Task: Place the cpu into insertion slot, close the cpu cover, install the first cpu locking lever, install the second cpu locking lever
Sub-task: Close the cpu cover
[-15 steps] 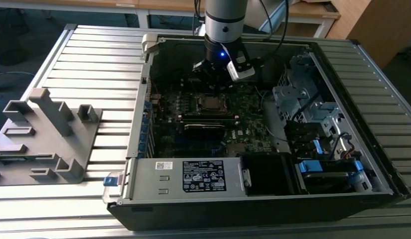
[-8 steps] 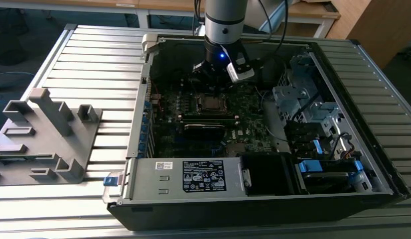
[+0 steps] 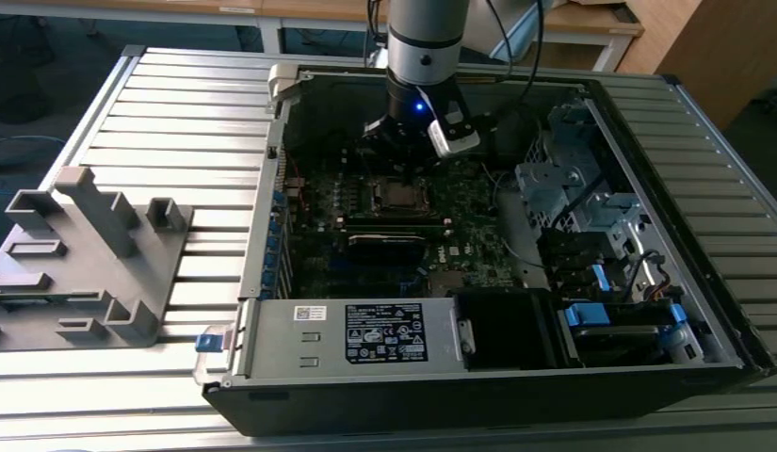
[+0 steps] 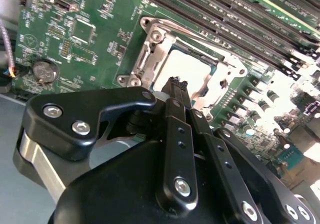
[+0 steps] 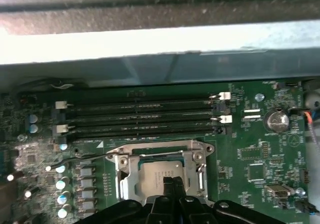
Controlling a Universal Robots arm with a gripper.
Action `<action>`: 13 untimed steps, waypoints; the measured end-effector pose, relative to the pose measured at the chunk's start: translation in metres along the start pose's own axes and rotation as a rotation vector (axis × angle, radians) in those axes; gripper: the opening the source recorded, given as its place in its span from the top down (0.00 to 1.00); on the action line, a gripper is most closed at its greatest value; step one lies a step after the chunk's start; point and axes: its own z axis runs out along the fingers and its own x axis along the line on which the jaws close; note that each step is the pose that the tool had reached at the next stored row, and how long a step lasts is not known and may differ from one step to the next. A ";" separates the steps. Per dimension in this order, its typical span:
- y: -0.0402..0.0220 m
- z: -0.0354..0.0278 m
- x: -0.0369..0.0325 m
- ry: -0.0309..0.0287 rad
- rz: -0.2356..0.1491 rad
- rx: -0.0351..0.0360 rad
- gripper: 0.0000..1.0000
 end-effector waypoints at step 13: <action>-0.0037 0.0042 0.0027 0.0018 -0.007 0.0000 0.90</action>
